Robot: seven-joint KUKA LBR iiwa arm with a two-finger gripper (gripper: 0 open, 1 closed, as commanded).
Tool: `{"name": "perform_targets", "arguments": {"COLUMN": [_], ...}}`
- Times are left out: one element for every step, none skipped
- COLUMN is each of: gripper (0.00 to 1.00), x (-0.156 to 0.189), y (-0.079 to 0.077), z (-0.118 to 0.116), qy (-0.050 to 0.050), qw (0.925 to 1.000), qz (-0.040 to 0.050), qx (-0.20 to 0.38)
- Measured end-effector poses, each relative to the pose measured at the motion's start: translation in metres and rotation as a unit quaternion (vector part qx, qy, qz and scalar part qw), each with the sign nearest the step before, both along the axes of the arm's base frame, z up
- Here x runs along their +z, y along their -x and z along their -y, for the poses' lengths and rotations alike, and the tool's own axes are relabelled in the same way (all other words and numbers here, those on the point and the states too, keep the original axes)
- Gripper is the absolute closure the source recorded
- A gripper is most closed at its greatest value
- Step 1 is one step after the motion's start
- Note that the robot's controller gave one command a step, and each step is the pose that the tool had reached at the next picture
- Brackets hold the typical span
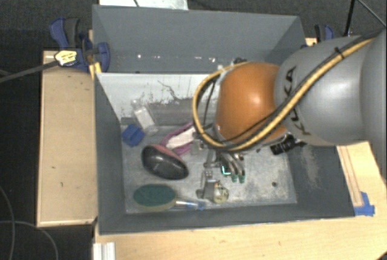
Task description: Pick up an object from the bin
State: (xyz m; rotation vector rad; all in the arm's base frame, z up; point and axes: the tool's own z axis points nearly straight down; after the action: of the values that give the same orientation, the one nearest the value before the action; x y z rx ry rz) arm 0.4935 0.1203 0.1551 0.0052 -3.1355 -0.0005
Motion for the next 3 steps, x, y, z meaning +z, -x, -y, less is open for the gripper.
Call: {"name": "perform_targets", "arguments": {"gripper": [0.0,0.0,0.0], "x": [-0.077,-0.053,-0.054], "y": [0.005,-0.059,-0.028], "z": [-0.076,-0.112,-0.082], "qy": [0.001,-0.001,0.001], "qw": [0.998,0.9951,0.977], "qz": [0.0155,0.0061,0.0035], "qx": [0.062,-0.099,-0.213]}}
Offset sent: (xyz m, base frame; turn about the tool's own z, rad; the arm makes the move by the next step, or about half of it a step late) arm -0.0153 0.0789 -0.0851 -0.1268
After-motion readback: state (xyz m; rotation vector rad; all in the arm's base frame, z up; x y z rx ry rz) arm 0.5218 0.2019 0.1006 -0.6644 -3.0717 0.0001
